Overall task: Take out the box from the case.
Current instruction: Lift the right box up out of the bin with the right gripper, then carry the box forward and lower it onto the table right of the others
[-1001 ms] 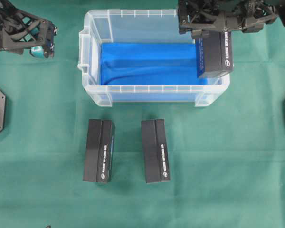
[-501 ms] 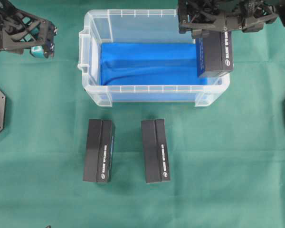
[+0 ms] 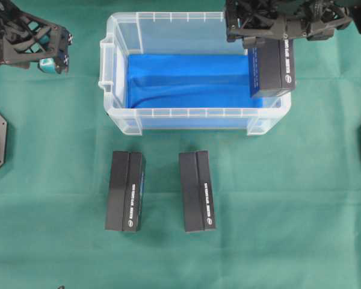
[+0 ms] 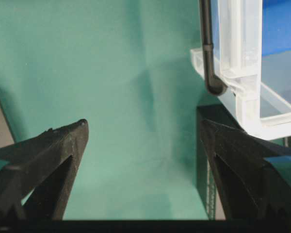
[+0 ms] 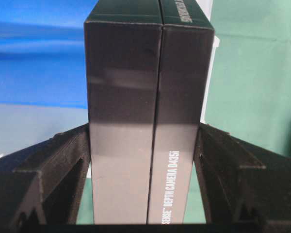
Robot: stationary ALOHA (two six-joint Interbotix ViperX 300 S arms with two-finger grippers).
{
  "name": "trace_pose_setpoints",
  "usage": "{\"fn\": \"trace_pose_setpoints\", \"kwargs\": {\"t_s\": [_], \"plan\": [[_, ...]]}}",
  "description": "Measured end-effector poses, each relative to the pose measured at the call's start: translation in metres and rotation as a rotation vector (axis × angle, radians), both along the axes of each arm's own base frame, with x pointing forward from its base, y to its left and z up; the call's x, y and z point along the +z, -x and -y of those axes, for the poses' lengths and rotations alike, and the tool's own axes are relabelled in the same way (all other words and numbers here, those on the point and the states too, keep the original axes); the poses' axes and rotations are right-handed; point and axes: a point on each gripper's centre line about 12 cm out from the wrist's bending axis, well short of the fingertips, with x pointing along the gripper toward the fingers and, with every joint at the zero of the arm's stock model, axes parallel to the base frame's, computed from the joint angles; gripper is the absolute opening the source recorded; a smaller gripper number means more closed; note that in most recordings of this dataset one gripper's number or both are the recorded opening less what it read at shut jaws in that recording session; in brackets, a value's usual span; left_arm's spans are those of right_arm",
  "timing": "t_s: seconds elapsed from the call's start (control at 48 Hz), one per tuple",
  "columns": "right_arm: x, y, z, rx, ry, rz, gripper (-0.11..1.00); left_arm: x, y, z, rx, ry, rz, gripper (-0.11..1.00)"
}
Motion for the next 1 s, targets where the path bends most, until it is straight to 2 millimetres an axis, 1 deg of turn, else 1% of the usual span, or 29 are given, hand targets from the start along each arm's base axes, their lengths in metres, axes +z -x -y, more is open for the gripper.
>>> {"fn": "trace_pose_setpoints", "kwargs": {"t_s": [0.167,0.355,0.501,0.626,1.001], "plan": [[0.001,-0.001,-0.004,0.007,0.002,0.004,0.65,0.000,0.000,0.000,0.000,0.000,0.000,0.98],[0.003,-0.004,-0.020,0.012,-0.003,0.006,0.65,0.000,0.000,0.000,0.000,0.000,0.001,0.98],[0.003,-0.006,-0.042,0.021,-0.008,0.004,0.65,0.000,0.000,0.000,0.000,0.000,0.000,0.98],[0.003,-0.008,-0.065,0.027,-0.010,0.006,0.65,0.000,0.000,0.000,0.000,0.000,-0.001,0.98],[0.003,-0.004,-0.131,0.030,-0.021,0.021,0.65,0.000,0.000,0.000,0.002,0.002,-0.004,0.98]]}}
